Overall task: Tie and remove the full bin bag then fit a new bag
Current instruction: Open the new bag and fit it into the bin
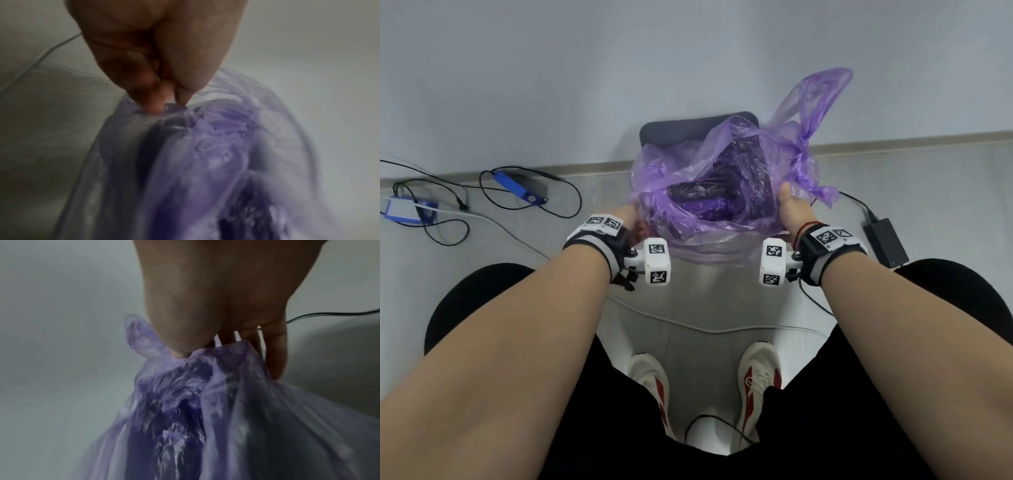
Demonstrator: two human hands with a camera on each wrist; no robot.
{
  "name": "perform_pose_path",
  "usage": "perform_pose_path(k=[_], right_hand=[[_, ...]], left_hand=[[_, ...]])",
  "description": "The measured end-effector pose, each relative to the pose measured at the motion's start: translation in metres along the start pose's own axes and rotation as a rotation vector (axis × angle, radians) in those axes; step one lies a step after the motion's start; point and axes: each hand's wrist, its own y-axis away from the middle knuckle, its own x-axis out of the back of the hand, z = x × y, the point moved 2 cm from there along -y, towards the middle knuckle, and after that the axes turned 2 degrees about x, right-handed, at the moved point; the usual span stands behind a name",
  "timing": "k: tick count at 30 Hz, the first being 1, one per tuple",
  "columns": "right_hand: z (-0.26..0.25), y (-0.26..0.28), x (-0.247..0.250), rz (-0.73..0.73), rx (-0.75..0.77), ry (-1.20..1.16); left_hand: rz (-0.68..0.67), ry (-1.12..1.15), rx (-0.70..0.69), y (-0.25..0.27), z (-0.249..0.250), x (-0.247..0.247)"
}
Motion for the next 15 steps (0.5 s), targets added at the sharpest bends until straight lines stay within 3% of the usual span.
perform_pose_path(k=[3, 6, 8, 12, 15], right_hand=[[0.01, -0.01, 0.006, 0.081, 0.032, -0.032], [0.003, -0.017, 0.018, 0.194, 0.03, 0.069], [-0.006, -0.022, 0.021, 0.177, 0.002, 0.065], [-0.019, -0.049, 0.015, 0.194, 0.067, -0.046], [-0.046, -0.039, 0.01, 0.179, 0.118, -0.261]], left_hand=[[0.018, 0.163, -0.142, -0.011, 0.022, 0.001], [0.149, 0.106, -0.316, -0.015, 0.043, 0.004], [0.198, 0.074, -0.466, -0.004, 0.056, -0.002], [0.235, -0.318, -0.683, 0.005, 0.069, -0.018], [0.261, -0.571, -0.711, 0.0, 0.076, -0.014]])
